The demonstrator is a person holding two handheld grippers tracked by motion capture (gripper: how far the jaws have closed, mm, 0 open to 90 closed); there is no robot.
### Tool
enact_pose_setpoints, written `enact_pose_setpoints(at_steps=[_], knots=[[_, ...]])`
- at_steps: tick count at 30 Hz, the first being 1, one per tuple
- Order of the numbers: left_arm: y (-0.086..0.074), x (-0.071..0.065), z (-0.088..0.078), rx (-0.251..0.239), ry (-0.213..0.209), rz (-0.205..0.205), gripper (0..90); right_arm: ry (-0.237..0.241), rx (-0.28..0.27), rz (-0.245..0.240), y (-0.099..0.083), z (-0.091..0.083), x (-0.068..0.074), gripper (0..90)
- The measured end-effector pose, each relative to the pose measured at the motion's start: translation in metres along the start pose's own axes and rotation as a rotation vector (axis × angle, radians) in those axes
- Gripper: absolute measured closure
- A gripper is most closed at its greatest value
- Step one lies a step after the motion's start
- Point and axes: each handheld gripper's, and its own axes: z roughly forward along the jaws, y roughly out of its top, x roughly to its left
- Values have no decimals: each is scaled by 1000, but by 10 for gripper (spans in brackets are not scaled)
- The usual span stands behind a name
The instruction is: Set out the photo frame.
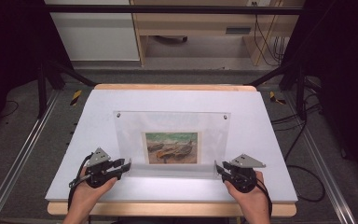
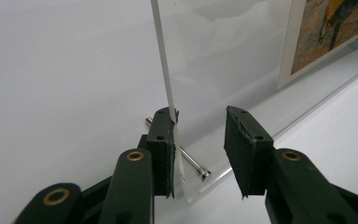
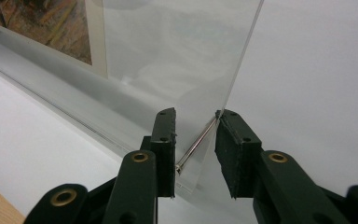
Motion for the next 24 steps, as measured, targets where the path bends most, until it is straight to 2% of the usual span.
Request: enact_pose_setpoints(at_steps=[24], knots=[[-2, -2, -1, 11, -1, 10, 631, -1, 7, -14, -2, -1, 1, 687]])
